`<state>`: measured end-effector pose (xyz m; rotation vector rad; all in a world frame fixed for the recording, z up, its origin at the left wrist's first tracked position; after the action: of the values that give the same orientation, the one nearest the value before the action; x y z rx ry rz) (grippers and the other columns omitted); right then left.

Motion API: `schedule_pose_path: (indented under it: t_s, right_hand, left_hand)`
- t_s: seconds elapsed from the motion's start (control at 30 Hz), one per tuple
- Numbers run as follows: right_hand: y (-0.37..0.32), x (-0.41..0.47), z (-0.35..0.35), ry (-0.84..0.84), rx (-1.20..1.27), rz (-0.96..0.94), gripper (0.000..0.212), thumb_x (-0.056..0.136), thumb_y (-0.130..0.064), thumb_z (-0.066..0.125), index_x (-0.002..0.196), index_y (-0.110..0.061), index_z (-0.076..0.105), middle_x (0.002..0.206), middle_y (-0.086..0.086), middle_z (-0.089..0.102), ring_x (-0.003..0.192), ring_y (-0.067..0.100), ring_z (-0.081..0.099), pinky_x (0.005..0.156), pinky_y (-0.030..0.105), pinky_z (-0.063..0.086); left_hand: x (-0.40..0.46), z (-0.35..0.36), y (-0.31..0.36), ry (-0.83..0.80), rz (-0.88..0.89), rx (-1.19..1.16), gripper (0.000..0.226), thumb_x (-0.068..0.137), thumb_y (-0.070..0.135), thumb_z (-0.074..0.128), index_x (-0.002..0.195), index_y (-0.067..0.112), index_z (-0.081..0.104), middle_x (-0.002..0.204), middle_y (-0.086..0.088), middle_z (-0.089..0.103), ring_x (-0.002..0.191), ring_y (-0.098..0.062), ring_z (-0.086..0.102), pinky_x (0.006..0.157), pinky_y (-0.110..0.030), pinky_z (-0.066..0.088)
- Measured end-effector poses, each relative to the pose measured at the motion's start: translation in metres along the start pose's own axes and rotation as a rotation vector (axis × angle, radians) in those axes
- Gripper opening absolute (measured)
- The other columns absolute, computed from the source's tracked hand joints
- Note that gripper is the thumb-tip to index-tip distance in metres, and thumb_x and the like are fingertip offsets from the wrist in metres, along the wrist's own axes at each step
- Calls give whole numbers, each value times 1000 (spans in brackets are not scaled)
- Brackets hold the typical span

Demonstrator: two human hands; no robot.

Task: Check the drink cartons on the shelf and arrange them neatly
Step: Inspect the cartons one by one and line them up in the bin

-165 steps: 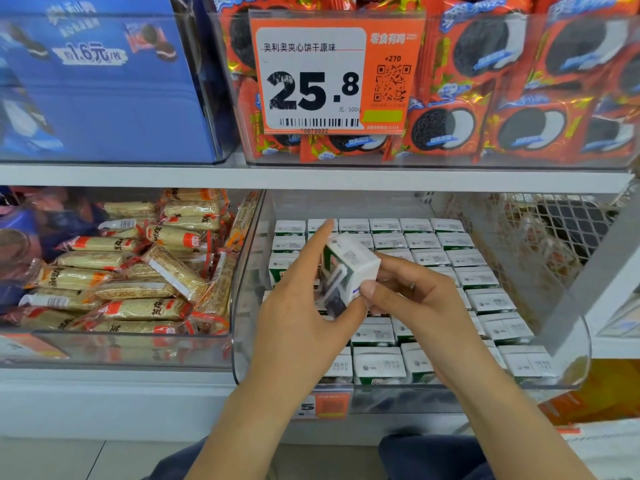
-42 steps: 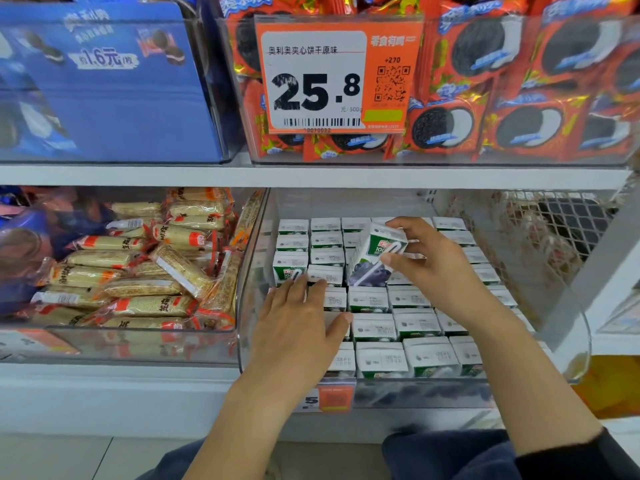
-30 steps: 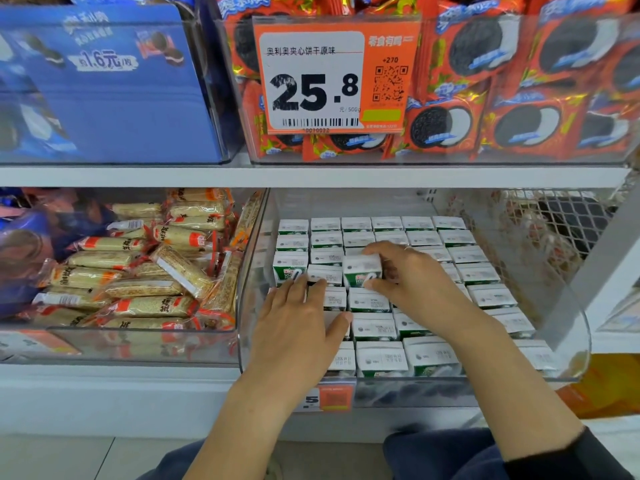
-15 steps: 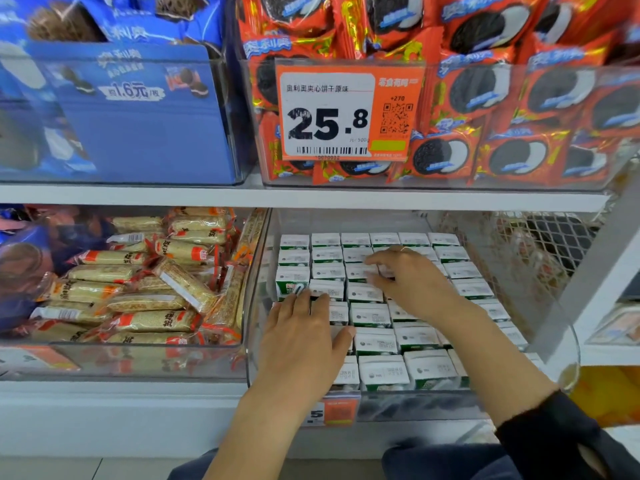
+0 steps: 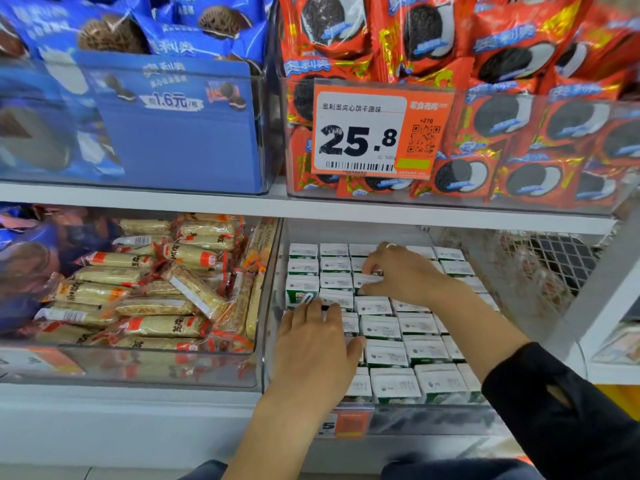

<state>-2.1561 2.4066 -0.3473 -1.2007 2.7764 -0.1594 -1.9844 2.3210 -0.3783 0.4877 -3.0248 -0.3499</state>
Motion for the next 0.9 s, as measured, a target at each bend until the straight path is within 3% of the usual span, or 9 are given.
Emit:
schedule_pose_path:
  t_s: [0.1, 0.2, 0.3, 0.37, 0.5, 0.57, 0.63, 0.77, 0.9]
  right_hand:
    - [7, -15, -4, 86, 197, -6, 40, 87, -42, 63, 119, -19, 55, 119, 1, 48, 106, 22, 52, 85, 34, 45]
    - [8, -36, -14, 283, 411, -11, 29, 88, -38, 62, 110, -22, 52, 103, -1, 57, 87, 21, 59, 74, 37, 50]
    - [8, -65, -14, 513, 766, 69, 19, 88, -31, 65, 103, -26, 54, 96, -14, 60, 84, 2, 60, 66, 20, 50]
    - [8, -84, -8, 608, 1050, 196, 10, 87, -30, 66, 93, -24, 60, 89, -12, 64, 79, 3, 62, 65, 19, 51]
    - [2, -107, 11, 443, 1624, 377, 14, 85, -24, 66, 86, -11, 69, 77, 4, 71, 71, 15, 69, 57, 22, 55]
    - [-4, -110, 15, 358, 1720, 388, 22, 77, -28, 70, 87, -9, 71, 80, 6, 73, 74, 18, 71, 59, 25, 57]
    - [-10, -111, 16, 314, 1743, 337, 26, 67, -35, 71, 80, -14, 75, 82, 7, 74, 76, 20, 72, 60, 26, 57]
    - [-18, -109, 13, 316, 1748, 279, 24, 70, -35, 69, 78, -14, 76, 86, 10, 74, 78, 20, 72, 60, 24, 55]
    - [-18, -109, 14, 319, 1730, 298, 21, 84, -25, 66, 92, -6, 71, 86, 10, 74, 78, 21, 71, 59, 23, 54]
  left_hand:
    - [1, 0, 1, -11, 1, 1, 67, 97, 58, 29, 151, 19, 20, 159, -9, 18, 146, -24, 13, 118, -40, 9]
    - [1, 0, -1, 0, 2, -8, 67, 96, 58, 30, 151, 20, 20, 159, -7, 18, 146, -24, 13, 118, -40, 9]
    - [0, -4, 1, 65, 6, -84, 64, 96, 56, 33, 150, 24, 21, 159, -2, 19, 146, -21, 15, 118, -37, 13]
    - [-1, -8, 5, 160, 32, -224, 60, 96, 55, 36, 149, 28, 24, 157, 3, 25, 143, -17, 22, 115, -31, 20]
    - [-6, -15, 14, 207, 24, -707, 61, 86, 66, 33, 139, 38, 40, 137, 18, 48, 124, 1, 42, 93, -14, 32]
    - [-7, -13, 16, 119, 44, -938, 57, 78, 69, 39, 129, 45, 47, 126, 20, 57, 112, 5, 54, 84, -7, 39]
    - [-8, -12, 20, 33, 100, -1075, 46, 78, 62, 54, 122, 49, 52, 118, 20, 62, 100, 5, 61, 79, -9, 47]
    - [-7, -11, 18, 165, 162, -1012, 48, 78, 36, 77, 121, 45, 58, 114, 21, 62, 101, 6, 60, 80, -12, 48]
    - [-7, -10, 16, 257, 205, -826, 59, 69, 39, 82, 120, 50, 53, 114, 29, 54, 102, 10, 56, 78, -5, 44]
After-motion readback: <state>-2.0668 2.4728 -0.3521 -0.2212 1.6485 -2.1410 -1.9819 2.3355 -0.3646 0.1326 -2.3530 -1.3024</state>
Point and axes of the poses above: each hand's wrist, its own x-axis towards the middle knuckle, its own z-axis out of the palm, y = z × x, the point moved 2 cm from there along x, towards the middle knuckle
